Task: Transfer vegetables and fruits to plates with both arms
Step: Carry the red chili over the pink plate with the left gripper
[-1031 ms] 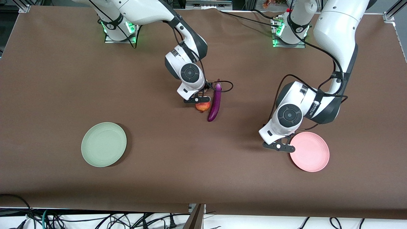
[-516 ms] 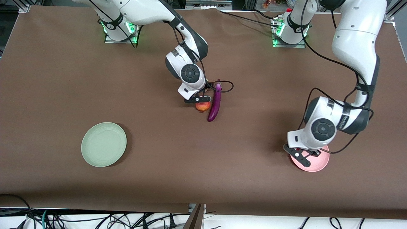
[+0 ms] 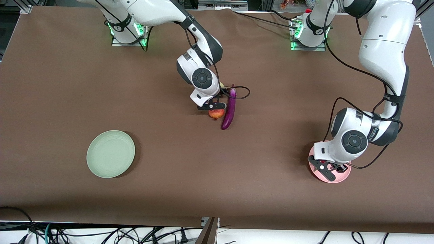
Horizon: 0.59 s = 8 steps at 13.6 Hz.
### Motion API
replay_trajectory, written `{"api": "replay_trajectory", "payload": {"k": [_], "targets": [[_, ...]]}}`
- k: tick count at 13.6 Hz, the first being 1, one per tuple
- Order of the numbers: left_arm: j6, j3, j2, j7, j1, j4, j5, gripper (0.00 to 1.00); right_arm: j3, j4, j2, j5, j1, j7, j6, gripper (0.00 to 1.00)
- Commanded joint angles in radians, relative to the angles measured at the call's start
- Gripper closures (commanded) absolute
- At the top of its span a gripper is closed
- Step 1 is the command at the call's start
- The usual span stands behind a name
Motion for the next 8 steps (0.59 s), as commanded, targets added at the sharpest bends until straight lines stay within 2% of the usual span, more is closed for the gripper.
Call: {"api": "replay_trajectory", "payload": {"k": [1,5,7,8], "targets": [[-0.118,-0.023,-0.052,0.022,-0.011,0.018,-0.029,0.00,0.002,-0.003,-0.006,0.025,0.010,0.002,-0.002,0.00],[-0.223,-0.112,-0.084,-0.107,-0.010,0.017,-0.066,0.00,0.012,-0.015,0.011,0.025,0.019,0.009,-0.038,0.00],[-0.236,-0.125,-0.092,-0.104,-0.010,0.015,-0.070,0.00,0.011,-0.016,0.017,0.027,0.019,0.010,-0.048,0.00],[-0.261,-0.138,-0.093,-0.098,-0.004,0.014,-0.072,0.00,0.011,-0.020,0.025,0.025,0.019,0.009,-0.047,0.08]]}}
